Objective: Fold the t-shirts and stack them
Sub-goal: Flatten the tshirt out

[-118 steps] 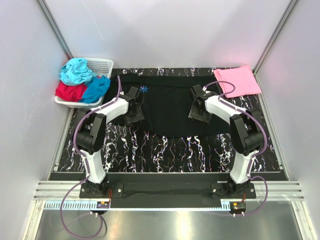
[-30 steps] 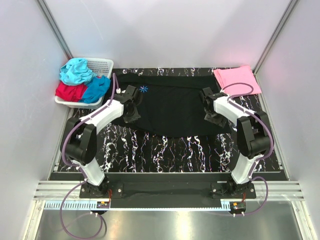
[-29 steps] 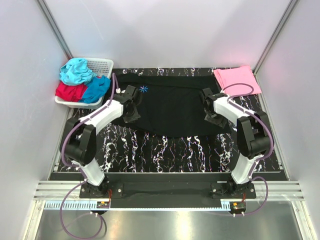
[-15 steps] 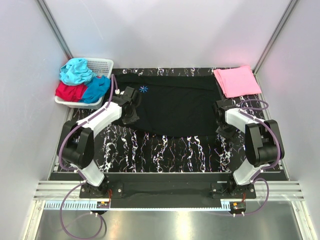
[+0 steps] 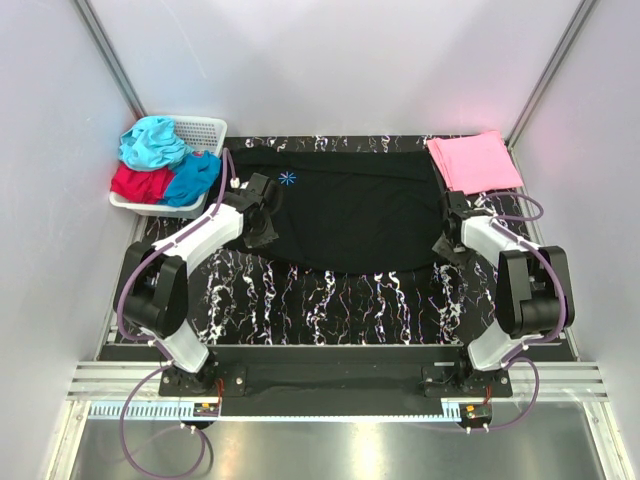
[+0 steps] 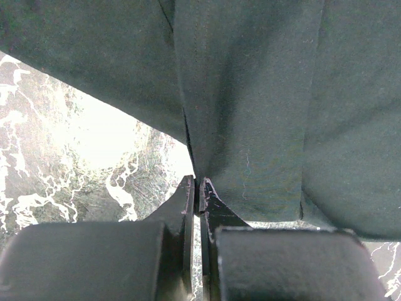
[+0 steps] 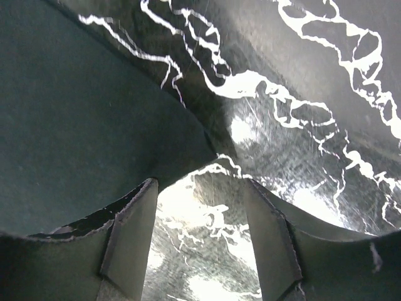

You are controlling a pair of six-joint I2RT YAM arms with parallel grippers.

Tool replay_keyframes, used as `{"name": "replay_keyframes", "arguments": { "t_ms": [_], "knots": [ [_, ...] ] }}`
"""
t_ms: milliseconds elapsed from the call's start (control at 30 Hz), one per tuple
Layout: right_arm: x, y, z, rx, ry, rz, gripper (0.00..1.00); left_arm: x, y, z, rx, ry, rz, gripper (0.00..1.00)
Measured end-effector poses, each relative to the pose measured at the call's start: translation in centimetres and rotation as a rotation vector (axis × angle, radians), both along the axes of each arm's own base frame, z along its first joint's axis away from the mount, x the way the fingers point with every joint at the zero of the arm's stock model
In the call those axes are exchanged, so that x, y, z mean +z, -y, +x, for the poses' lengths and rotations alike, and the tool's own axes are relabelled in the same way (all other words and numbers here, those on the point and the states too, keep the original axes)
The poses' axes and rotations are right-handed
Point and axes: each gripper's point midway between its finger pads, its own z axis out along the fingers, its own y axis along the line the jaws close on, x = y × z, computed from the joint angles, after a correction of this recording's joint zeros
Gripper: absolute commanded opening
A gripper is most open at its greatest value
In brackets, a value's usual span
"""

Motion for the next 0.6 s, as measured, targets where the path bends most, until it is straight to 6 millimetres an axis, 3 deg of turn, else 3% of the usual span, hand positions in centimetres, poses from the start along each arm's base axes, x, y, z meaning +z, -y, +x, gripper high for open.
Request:
{"name": "replay_keyframes", "arguments": {
  "t_ms": [400, 600],
  "knots": [
    [2.3, 0.1, 1.8, 0.014, 0.117, 0.033, 0.64, 0.0, 0.0, 0.0, -0.003, -0.001, 0.002, 0.00],
    [1.8, 0.0, 1.8, 0.016, 0.105, 0.042, 0.63, 0.0, 0.0, 0.1, -0.003, -0.002, 0.002, 0.00]
  ]
}}
